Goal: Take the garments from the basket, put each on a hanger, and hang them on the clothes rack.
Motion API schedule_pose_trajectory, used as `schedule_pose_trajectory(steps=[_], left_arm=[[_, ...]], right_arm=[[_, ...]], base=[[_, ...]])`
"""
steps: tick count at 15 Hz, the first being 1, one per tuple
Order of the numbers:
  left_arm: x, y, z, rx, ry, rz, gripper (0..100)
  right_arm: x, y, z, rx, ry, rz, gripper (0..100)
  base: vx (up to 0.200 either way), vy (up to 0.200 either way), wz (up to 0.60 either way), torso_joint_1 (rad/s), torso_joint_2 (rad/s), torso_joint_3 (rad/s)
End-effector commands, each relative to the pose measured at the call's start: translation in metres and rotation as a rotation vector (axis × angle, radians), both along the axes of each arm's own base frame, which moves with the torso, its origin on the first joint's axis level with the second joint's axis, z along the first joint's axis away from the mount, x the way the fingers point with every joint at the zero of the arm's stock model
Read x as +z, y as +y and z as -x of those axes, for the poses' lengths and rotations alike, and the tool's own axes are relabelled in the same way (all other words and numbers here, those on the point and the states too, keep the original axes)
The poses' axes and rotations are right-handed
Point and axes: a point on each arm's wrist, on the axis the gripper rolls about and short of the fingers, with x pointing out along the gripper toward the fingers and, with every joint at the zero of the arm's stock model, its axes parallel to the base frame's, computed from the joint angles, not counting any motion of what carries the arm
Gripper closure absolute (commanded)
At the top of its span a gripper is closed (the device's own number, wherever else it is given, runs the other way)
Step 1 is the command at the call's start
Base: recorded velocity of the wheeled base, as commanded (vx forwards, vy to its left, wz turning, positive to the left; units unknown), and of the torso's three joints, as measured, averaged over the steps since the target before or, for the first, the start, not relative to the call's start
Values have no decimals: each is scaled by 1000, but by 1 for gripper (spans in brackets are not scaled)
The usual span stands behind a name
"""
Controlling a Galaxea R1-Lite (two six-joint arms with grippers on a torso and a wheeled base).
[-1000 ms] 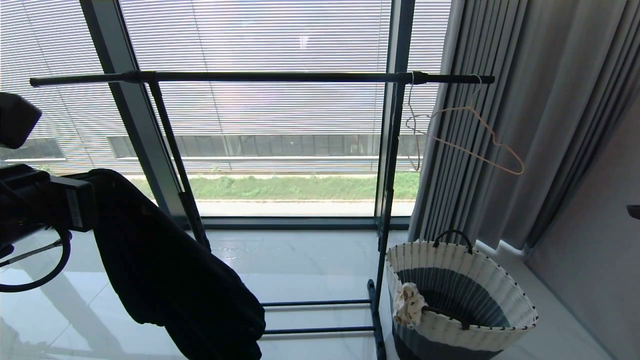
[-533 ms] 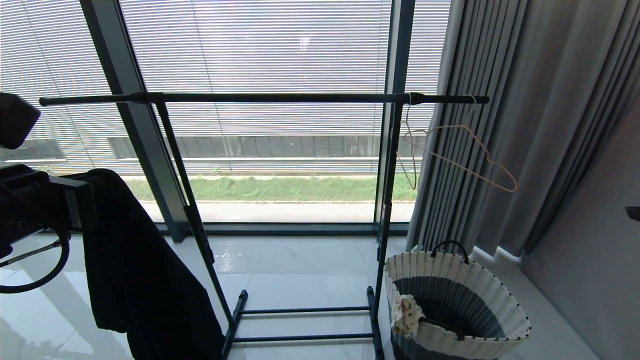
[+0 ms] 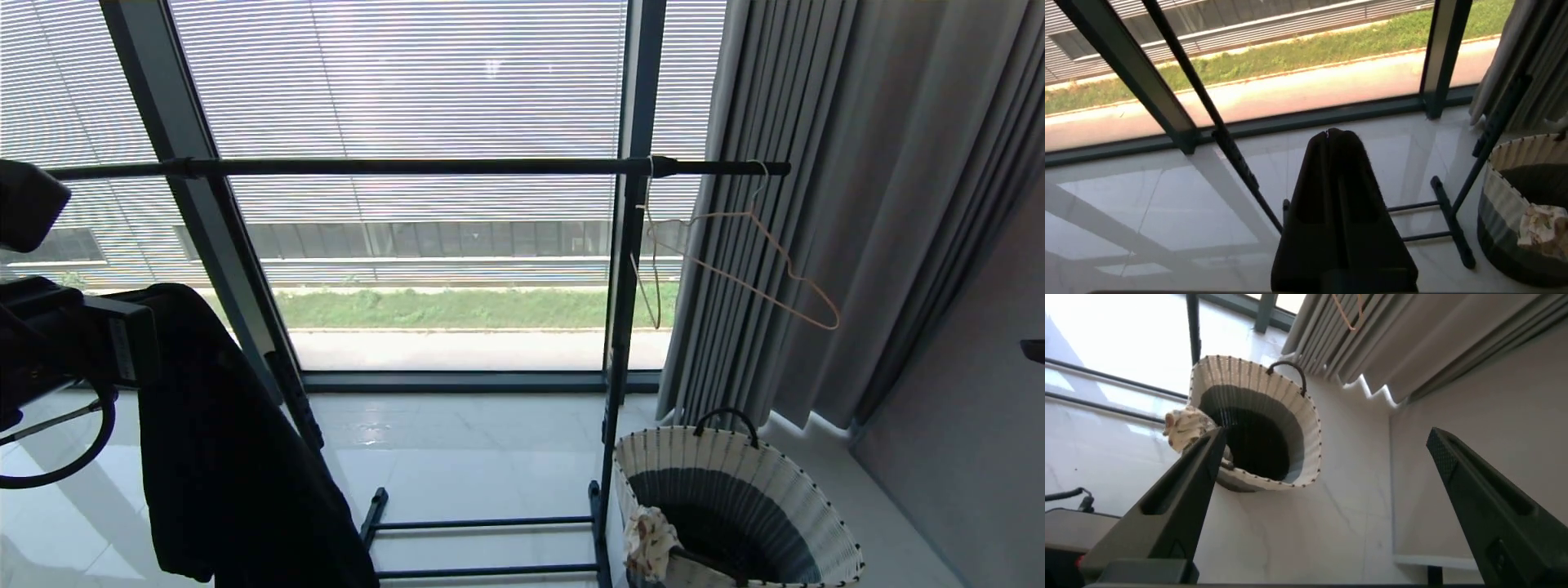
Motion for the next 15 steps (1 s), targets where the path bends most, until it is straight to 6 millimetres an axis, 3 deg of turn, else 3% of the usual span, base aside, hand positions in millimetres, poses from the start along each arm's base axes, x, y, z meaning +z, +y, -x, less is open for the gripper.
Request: schedule_pose_trajectory(steps=[1, 7, 10, 15], left_arm=[[-1, 0, 0, 2, 3, 0, 100], [-1, 3, -1, 20, 5, 2, 100], [-1, 3, -1, 14, 5, 3, 100], [-1, 2, 0, 11, 3, 1, 100]], right_arm=[[-1, 1, -3, 3, 11, 4, 0], [-7, 3, -22, 46, -8, 16, 0], [-14, 6, -38, 77, -60, -4, 0], [-18, 5, -46, 107, -36, -23, 0]], base=[[200, 0, 0, 2, -7, -2], [0, 0, 0, 0, 0, 0], [200, 0, 0, -1, 2, 2], [200, 0, 0, 3, 0, 0]])
